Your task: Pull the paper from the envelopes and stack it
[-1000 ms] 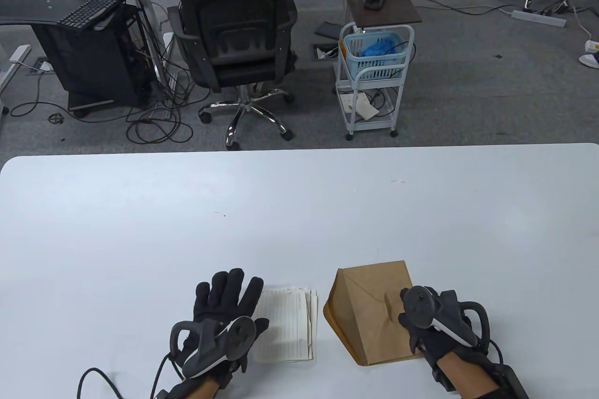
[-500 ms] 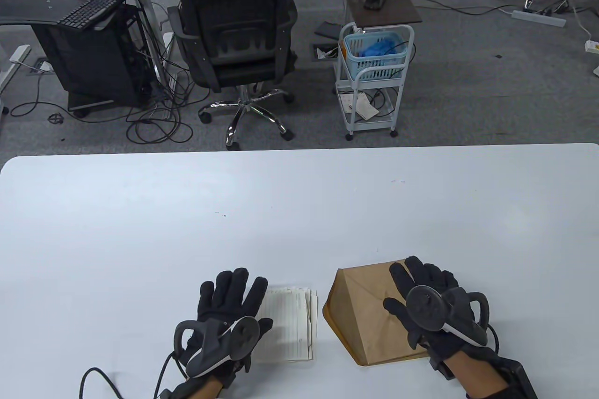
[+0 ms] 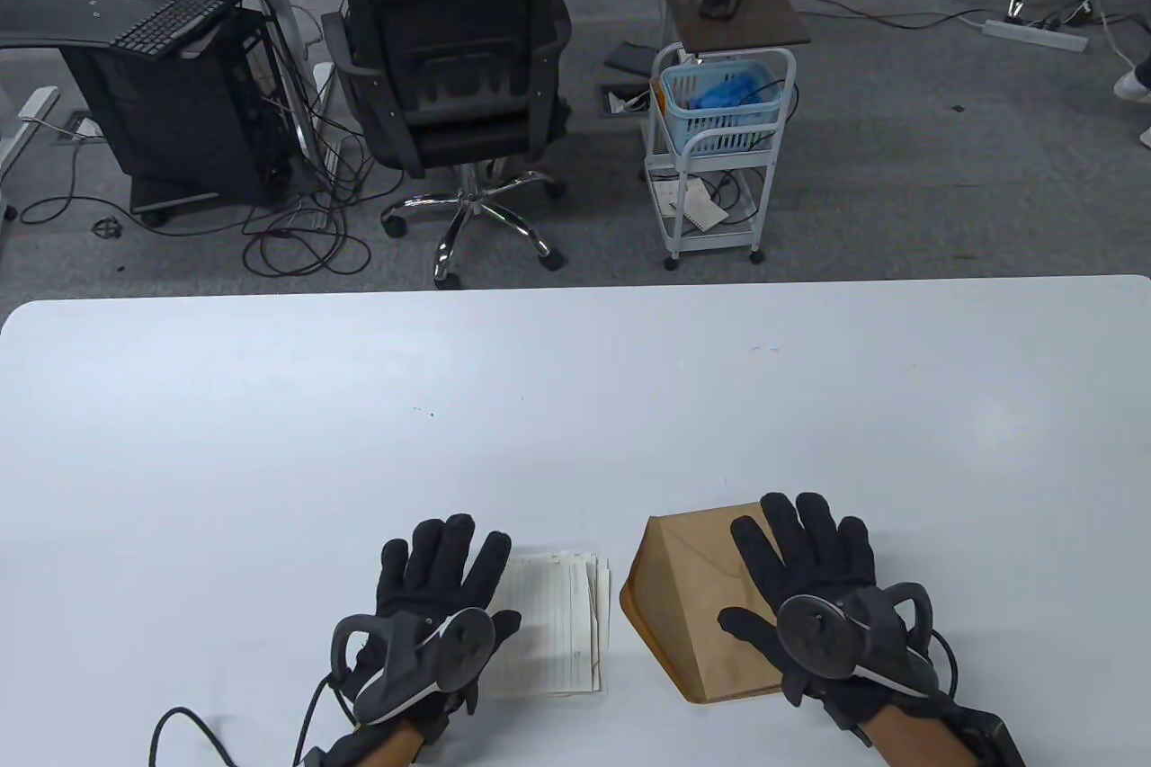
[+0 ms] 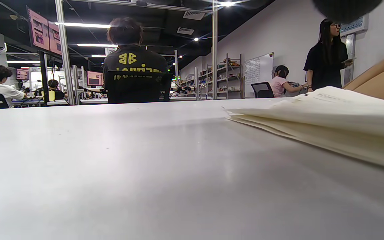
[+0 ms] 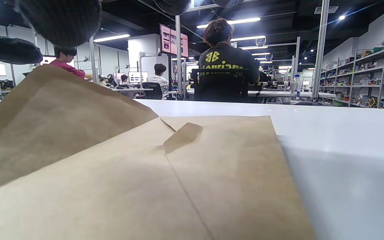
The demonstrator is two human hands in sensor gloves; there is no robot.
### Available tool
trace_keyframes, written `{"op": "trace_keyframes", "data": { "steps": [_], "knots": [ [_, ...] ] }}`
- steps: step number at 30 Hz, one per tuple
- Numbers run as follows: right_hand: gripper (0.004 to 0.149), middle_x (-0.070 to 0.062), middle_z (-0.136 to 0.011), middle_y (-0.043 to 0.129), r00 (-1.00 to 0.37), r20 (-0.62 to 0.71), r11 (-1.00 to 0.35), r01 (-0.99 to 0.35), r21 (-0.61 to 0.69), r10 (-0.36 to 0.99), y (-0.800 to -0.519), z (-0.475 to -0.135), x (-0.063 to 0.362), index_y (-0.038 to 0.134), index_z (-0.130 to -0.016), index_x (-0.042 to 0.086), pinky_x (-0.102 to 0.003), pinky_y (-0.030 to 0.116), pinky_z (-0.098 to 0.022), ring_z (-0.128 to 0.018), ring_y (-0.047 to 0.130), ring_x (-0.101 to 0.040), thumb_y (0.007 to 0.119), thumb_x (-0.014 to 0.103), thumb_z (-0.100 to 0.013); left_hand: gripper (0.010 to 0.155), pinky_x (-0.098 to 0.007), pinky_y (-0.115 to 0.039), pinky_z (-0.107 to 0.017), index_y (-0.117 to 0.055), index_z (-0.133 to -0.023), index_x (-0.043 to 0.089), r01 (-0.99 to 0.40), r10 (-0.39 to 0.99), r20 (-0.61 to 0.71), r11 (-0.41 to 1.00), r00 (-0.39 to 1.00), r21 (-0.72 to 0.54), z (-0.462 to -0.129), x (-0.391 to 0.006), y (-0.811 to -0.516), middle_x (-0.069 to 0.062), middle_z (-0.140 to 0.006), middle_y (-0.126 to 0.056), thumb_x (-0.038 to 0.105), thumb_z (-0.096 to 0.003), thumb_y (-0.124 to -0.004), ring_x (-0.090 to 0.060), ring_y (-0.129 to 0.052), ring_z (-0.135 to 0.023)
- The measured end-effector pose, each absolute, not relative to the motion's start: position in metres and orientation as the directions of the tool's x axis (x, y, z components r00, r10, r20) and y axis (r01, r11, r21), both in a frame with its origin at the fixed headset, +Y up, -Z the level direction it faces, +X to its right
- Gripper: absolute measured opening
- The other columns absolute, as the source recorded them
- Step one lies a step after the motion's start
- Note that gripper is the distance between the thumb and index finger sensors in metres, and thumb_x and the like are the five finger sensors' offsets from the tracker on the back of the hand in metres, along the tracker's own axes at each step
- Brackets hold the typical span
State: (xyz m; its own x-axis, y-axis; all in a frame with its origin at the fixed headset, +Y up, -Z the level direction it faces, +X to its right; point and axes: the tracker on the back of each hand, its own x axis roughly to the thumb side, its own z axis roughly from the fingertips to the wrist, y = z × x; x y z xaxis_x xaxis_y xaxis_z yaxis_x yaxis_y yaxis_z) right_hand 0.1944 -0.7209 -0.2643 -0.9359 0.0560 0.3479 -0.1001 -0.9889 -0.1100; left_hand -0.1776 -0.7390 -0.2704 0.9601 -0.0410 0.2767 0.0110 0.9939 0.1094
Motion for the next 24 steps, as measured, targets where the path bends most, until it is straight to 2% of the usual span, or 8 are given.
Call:
{"op": "trace_keyframes", "data": {
  "steps": [24],
  "knots": [
    [0.084, -0.019, -0.118, 0.027, -0.941, 0.333, -0.99, -0.103, -0.091, 0.068, -0.7218, -0.2674, 0.1961, 0.038, -0.114, 0.023, -0.075, 0.027, -0.069, -0.109, 0.025, -0.05, 0.07, 0.065, -0.049, 0.076, -0.064, -0.019, -0.079, -0.033, -0.114, 0.039, 0.01, -0.04, 0.277, 0.994, 0.96, 0.11, -0.2718, -0.1798, -0.7395, -0.01, -0.122, -0.025, 0.06, -0.0496, -0.068, -0.043, -0.028, -0.115]
  ]
}}
